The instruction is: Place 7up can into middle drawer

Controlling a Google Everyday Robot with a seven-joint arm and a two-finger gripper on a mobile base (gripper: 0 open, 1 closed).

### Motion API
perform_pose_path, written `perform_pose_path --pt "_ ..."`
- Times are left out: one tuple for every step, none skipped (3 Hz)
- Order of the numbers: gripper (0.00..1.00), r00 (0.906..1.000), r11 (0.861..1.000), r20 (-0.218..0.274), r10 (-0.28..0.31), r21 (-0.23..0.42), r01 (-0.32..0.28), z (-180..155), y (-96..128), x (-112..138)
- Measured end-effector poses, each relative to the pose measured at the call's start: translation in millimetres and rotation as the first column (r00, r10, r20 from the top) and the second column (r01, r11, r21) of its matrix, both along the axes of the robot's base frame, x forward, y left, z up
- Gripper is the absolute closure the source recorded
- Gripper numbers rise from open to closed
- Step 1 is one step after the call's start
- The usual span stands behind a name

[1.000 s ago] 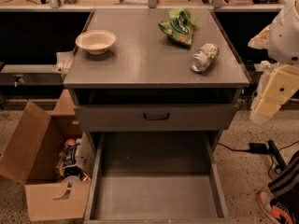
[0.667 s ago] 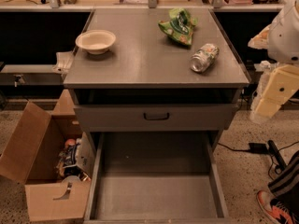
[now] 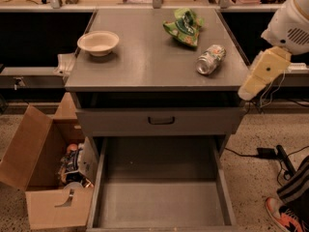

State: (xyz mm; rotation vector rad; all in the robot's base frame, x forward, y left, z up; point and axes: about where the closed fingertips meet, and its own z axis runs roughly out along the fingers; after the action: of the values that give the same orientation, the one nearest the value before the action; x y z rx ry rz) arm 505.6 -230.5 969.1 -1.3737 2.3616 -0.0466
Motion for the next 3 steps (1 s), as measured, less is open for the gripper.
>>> perform_pose_path --pt "0.0 0.9853 0.98 0.001 -0.171 0.099 0.17 -5.8 -5.8 45.4" --pt "0.0 0.9746 0.967 -0.011 -0.224 0.123 0.223 -6.7 -6.4 50.6" --pt "0.0 0.9746 0.967 -0.011 -0.224 0.123 0.223 -6.7 -6.4 50.6"
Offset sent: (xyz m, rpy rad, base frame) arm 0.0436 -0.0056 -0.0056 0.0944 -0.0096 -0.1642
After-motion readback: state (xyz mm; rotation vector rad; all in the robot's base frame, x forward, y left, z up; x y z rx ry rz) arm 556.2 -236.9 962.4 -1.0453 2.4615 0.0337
